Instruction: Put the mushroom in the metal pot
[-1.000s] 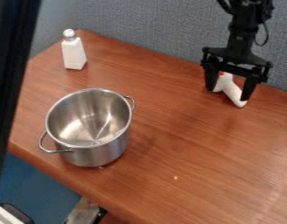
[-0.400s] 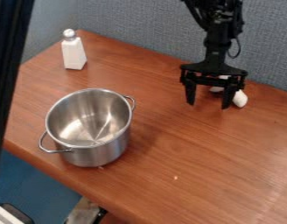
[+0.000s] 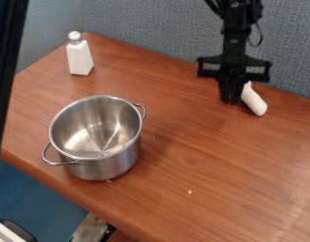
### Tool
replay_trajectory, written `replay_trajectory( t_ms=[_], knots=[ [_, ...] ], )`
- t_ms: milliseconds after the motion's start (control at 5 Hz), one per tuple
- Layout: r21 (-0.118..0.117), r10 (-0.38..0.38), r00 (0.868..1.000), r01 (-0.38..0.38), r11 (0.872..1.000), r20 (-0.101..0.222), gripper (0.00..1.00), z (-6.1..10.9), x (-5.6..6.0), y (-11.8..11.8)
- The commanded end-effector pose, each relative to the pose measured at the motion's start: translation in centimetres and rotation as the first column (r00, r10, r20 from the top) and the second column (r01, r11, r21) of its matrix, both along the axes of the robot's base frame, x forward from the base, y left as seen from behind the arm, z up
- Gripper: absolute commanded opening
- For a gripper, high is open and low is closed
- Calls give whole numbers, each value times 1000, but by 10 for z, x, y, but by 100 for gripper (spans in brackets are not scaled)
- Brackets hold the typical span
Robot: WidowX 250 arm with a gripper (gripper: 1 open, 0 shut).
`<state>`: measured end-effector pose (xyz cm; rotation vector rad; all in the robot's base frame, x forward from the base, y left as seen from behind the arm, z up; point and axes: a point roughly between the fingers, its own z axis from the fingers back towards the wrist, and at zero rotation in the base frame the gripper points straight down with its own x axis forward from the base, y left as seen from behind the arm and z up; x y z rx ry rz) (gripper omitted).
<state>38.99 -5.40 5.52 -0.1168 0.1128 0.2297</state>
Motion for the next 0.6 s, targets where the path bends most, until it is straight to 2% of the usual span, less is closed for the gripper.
replay_trajectory(
  t_ms=[0,200,400],
  knots=[
    [-13,9,992,-7,1000,125,100,32,7,-12],
    [-2,-5,986,6,1000,169,0,32,6,-27],
    [-4,-4,981,5,1000,193,100,48,-1,-33]
  ],
)
